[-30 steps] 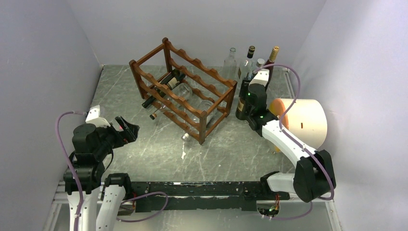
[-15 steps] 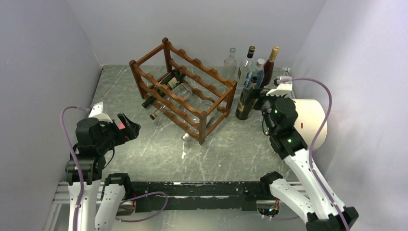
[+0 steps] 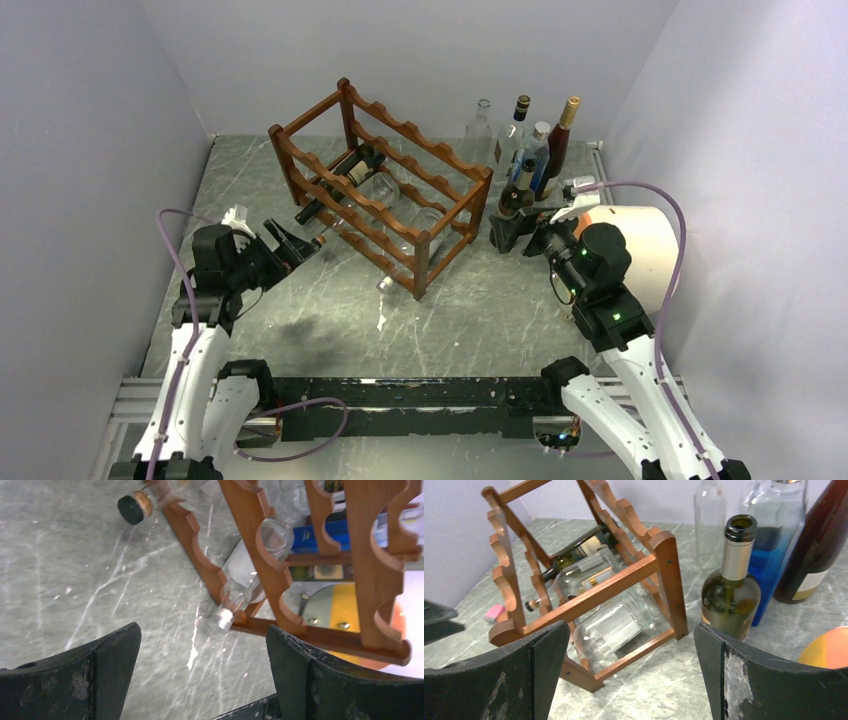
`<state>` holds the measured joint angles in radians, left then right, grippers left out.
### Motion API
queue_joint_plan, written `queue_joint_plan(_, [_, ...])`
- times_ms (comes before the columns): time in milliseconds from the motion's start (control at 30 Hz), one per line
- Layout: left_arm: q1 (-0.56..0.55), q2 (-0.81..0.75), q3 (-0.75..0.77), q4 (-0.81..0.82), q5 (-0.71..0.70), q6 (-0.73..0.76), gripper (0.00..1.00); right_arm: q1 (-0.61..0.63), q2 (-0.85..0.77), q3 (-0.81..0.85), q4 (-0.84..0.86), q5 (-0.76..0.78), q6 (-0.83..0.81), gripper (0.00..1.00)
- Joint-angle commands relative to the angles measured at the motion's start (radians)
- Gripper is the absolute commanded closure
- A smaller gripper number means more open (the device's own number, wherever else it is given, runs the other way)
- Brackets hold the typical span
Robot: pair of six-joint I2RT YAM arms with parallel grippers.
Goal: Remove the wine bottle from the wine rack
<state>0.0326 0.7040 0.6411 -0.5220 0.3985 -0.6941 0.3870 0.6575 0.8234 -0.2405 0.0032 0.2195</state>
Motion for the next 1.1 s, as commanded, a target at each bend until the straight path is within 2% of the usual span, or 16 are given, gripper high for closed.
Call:
queue_joint_plan(0, [0.039, 0.048, -0.062, 0.336, 0.103, -0.171, 0.02, -0.005, -0.011, 0.040, -0.016, -0.089, 0.013, 0.00])
queue_joint_plan(167, [0.216, 0.193, -0.211, 0.662, 0.289, -0.363, 0.03, -0.005, 0.004, 0.065, -0.035, -0.129, 0.017, 0.00])
queue_joint_plan(200, [0.235, 0.218, -0.246, 0.785, 0.308, -0.411, 0.03, -0.005, 0.005, 0.065, -0.035, -0.135, 0.026, 0.00])
queue_joint_plan(267, [0.255, 0.270, -0.301, 0.926, 0.306, -0.488, 0.03, -0.005, 0.001, 0.065, -0.027, -0.152, 0.043, 0.00])
queue_joint_plan(567, [0.255, 0.602, -0.272, 1.126, 0.152, -0.474, 0.03, -0.005, -0.017, 0.040, 0.024, -0.193, 0.111, 0.00])
queue_joint_plan(667, [0.254, 0.715, -0.276, 1.272, 0.154, -0.515, 0.01, -0.005, -0.005, 0.073, -0.011, -0.198, 0.107, 0.00])
queue_joint_plan(767, [0.252, 0.822, -0.223, 1.305, 0.168, -0.497, 0.12, -0.005, -0.010, 0.102, -0.048, -0.173, 0.090, 0.00])
queue_joint_plan(900, [0.245, 0.944, -0.134, 1.279, 0.201, -0.443, 0.14, -0.005, -0.031, 0.120, -0.080, -0.131, 0.076, 0.00])
queue_joint_plan(1000, [0.242, 1.045, -0.099, 1.363, 0.239, -0.461, 0.15, -0.005, -0.043, 0.119, -0.083, -0.111, 0.080, 0.00])
queue_joint_plan(1067, [0.243, 1.110, -0.088, 1.428, 0.262, -0.489, 0.21, -0.005, -0.044, 0.117, -0.079, -0.116, 0.086, 0.00])
